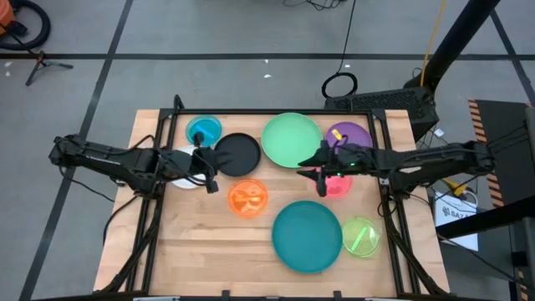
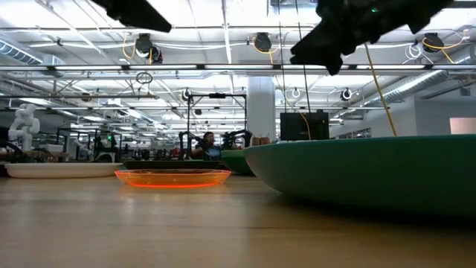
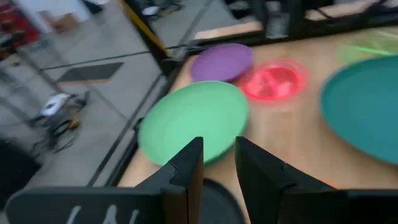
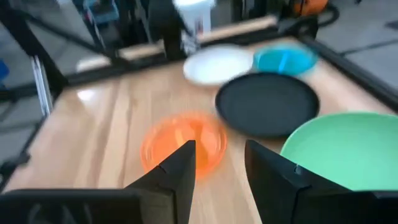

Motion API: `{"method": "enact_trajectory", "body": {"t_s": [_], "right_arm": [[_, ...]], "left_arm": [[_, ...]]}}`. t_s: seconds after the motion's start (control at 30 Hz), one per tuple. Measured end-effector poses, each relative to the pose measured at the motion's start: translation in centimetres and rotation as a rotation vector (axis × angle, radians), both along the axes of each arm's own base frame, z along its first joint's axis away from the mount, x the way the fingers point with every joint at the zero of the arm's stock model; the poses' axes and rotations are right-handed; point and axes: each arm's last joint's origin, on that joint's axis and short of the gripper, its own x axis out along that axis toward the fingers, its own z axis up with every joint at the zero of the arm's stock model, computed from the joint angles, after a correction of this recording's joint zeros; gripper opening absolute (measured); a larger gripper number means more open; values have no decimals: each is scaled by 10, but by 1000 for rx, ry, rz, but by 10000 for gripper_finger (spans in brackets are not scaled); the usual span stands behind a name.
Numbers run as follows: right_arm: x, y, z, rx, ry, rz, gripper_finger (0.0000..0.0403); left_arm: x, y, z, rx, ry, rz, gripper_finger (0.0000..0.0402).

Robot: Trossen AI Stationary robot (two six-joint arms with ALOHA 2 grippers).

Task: Stack plastic plates
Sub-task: Stack the blue plate on top of the light green plate

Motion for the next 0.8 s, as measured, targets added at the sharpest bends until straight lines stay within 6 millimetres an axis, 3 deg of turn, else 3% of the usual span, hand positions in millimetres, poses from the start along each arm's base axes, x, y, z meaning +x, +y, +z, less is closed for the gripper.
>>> {"method": "enact_trajectory", "body": {"t_s": [0.1,0.27,0.47,0.8], "right_arm": [[14,3,1,-15,130,26,130],[28,10,2,-20,327,56,130],[45,32,-3,36,514,82,130],[75,57,-6,31,721,115,130]], "left_arm": [[-12,3,-5,1,-10,24,99],[-33,7,4,3,-74,72,99],[-55,11,3,-58,-61,129,99],[-60,10,1,-76,-42,126,99]]}}
